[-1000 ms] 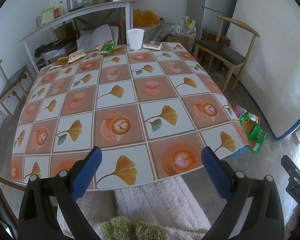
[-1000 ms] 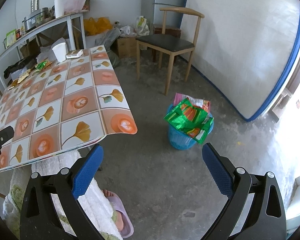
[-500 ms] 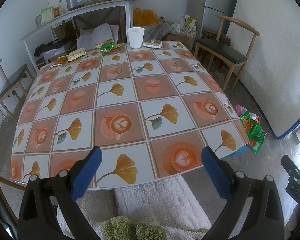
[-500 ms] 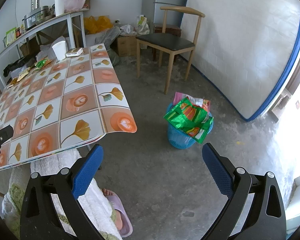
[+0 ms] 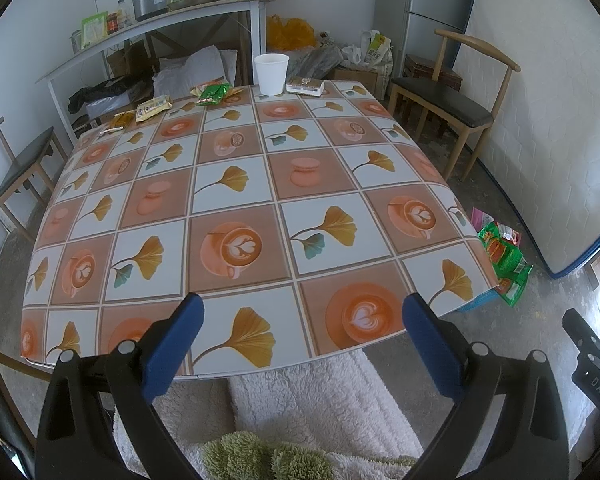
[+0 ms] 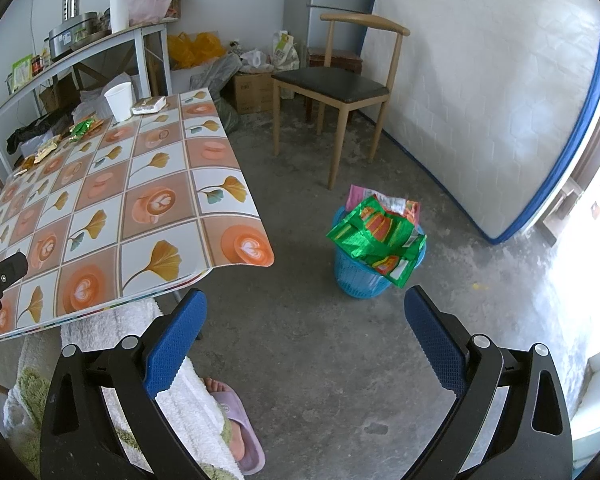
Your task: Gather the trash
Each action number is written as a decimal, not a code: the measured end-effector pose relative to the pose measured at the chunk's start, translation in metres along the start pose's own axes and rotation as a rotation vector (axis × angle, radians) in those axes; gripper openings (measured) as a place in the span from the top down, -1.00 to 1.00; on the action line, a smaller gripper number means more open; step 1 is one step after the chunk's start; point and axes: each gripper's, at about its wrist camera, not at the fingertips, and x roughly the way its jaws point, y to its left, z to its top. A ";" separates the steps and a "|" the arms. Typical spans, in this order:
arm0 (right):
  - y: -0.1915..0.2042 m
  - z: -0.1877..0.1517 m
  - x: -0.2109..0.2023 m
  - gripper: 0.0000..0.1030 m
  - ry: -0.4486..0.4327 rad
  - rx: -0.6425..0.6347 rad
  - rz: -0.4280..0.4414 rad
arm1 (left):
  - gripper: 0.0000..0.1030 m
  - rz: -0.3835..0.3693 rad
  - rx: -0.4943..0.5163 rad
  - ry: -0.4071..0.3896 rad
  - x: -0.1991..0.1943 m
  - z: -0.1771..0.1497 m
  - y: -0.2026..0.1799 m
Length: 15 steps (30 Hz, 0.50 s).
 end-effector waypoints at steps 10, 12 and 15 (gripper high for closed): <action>-0.001 -0.001 0.000 -0.84 -0.001 -0.001 0.001 | -0.89 0.001 -0.001 0.000 0.000 0.001 0.000; -0.001 -0.001 0.000 -0.84 -0.001 -0.001 0.001 | -0.89 0.001 -0.001 0.001 0.000 0.000 0.000; -0.001 0.000 0.000 -0.84 -0.001 -0.001 0.001 | -0.89 0.000 0.000 0.001 0.000 0.001 0.000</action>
